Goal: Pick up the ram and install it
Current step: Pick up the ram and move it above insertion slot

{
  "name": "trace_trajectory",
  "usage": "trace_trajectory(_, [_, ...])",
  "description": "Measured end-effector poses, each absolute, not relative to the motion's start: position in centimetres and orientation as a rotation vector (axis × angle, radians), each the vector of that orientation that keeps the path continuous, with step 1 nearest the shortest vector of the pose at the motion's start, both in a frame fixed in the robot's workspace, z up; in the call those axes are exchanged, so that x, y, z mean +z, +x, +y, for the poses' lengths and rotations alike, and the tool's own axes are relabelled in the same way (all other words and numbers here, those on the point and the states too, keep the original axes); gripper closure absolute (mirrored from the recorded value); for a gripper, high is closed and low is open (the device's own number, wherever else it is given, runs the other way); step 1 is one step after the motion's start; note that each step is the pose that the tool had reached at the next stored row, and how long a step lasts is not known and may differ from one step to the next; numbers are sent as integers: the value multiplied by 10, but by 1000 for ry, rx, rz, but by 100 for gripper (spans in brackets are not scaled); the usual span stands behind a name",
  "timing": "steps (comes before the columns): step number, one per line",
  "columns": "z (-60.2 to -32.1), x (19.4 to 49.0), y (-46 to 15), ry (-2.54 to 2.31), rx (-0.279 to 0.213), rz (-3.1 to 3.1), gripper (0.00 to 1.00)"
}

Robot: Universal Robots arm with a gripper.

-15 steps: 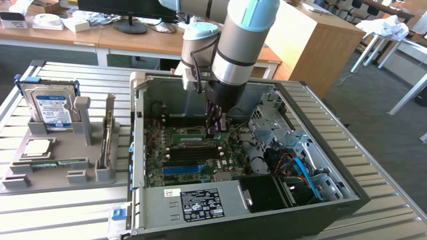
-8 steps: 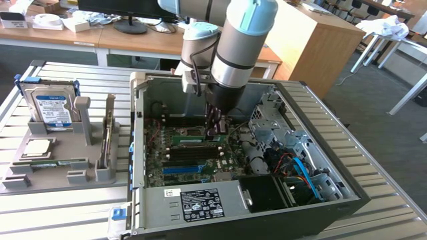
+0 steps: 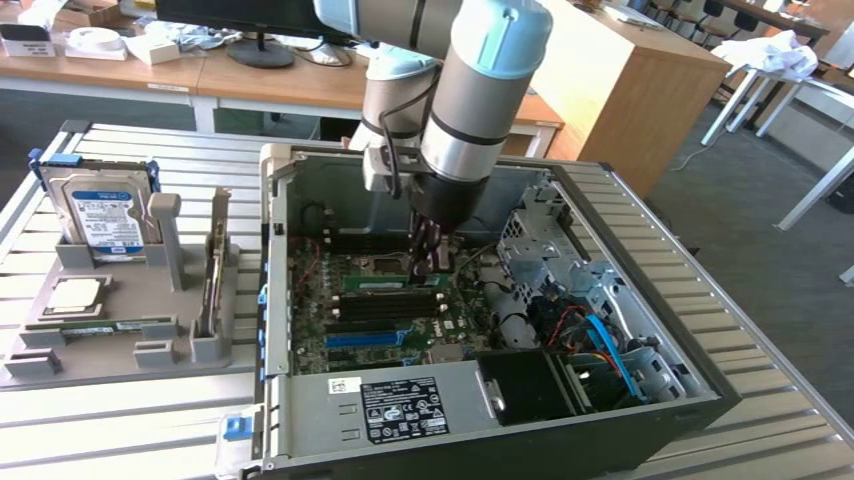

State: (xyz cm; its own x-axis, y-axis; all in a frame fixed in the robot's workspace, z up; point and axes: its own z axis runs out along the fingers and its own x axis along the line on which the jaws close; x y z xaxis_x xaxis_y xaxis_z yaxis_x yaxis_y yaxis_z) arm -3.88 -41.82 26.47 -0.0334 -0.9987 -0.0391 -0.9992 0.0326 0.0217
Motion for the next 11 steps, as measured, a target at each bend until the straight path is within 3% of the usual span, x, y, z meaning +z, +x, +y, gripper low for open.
trace_trajectory(11, [-418,257,-39,-2175,67,2248,88])
